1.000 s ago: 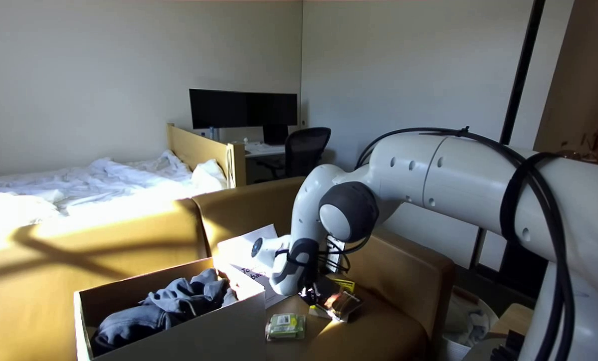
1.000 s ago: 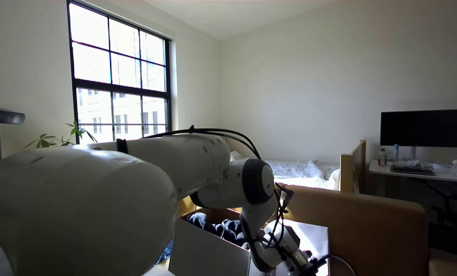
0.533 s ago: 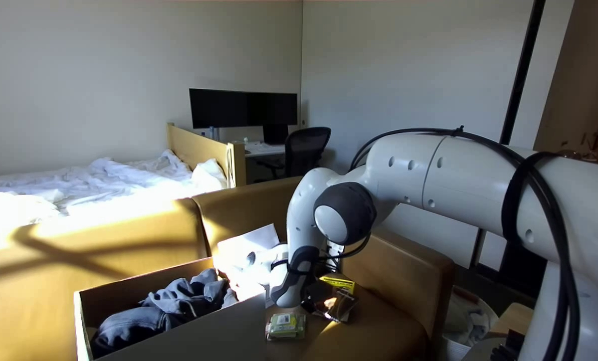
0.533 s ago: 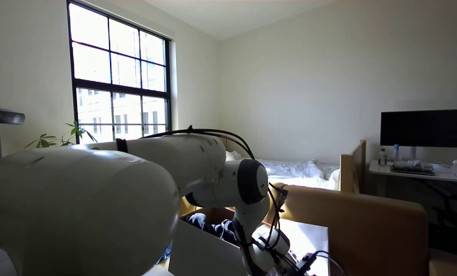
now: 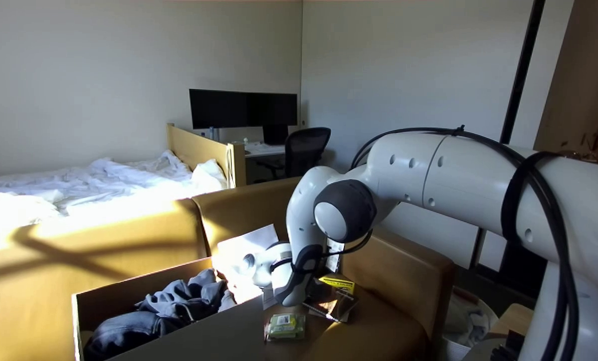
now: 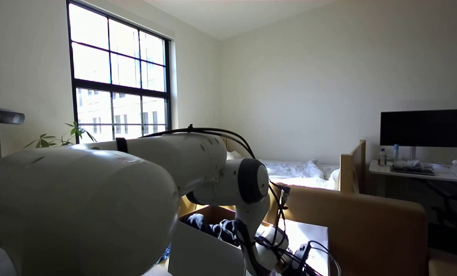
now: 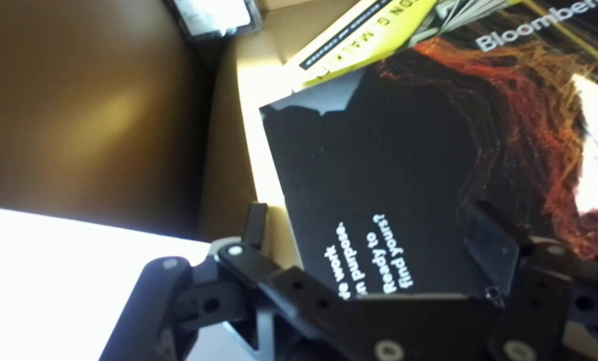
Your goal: Put the black and yellow books in the box, respectively
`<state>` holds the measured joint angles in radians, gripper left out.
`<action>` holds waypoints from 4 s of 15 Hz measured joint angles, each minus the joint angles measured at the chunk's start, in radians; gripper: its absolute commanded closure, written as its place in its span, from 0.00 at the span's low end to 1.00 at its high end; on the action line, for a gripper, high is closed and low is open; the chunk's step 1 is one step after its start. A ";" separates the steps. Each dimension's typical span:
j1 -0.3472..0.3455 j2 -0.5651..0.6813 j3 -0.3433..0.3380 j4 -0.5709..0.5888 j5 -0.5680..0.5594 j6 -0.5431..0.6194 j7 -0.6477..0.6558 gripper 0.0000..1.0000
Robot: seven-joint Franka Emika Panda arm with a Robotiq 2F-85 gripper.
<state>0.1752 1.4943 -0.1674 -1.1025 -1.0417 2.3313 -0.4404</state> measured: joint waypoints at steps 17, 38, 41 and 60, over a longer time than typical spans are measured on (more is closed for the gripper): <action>0.097 -0.183 -0.211 -0.484 -0.193 0.384 0.820 0.00; -0.048 -0.456 0.067 -0.734 -0.062 0.269 0.449 0.00; -0.056 -0.370 0.107 -0.595 0.063 0.145 0.451 0.00; 0.071 -0.015 -0.045 -0.057 0.432 -0.441 0.887 0.80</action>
<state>0.2461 1.4792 -0.2119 -1.1591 -0.6095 1.8903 0.4466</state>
